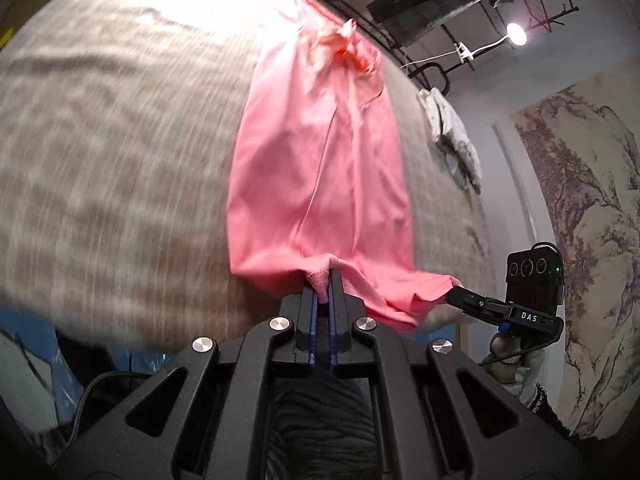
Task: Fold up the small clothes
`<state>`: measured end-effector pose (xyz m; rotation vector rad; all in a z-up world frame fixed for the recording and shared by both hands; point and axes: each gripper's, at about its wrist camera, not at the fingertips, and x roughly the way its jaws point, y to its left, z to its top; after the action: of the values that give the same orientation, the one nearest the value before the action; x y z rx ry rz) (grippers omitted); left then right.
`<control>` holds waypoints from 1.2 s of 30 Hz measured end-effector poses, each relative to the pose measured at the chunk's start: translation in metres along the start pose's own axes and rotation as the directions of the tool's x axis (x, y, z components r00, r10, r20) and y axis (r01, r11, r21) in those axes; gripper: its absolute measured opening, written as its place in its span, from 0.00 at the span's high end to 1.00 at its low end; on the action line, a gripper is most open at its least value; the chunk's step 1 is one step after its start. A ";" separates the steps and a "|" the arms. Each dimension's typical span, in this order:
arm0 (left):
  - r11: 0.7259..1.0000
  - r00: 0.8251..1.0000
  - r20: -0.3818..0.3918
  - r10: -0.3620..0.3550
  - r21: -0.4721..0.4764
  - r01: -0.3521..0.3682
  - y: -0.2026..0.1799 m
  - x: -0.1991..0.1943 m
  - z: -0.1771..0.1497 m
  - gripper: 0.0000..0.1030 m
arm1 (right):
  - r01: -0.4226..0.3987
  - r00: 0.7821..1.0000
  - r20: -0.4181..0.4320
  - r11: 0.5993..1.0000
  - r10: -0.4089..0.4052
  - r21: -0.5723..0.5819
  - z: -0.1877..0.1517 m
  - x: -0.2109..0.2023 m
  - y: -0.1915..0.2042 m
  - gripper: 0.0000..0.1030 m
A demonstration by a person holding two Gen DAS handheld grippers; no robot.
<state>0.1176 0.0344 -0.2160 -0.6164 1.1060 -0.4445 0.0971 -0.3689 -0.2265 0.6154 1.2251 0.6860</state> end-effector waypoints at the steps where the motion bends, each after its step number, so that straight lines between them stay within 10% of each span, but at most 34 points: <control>1: 1.000 1.000 0.004 0.002 0.011 -0.002 -0.003 0.000 0.008 0.99 | -0.004 1.000 0.011 1.000 0.004 -0.004 0.006 -0.003 0.002 0.97; 18: 0.996 0.998 0.037 0.060 0.068 -0.063 -0.003 0.050 0.153 0.99 | 0.119 0.988 0.103 0.991 -0.113 -0.056 0.148 0.011 0.010 0.97; 36: 0.993 0.993 0.015 0.118 0.026 -0.118 0.022 0.102 0.195 0.95 | 0.238 0.969 0.074 0.971 -0.235 -0.035 0.206 0.037 -0.014 0.92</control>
<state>0.3374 0.0339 -0.2395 -0.5270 1.1154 -0.3520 0.3063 -0.3616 -0.2129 0.4439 1.1933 0.4853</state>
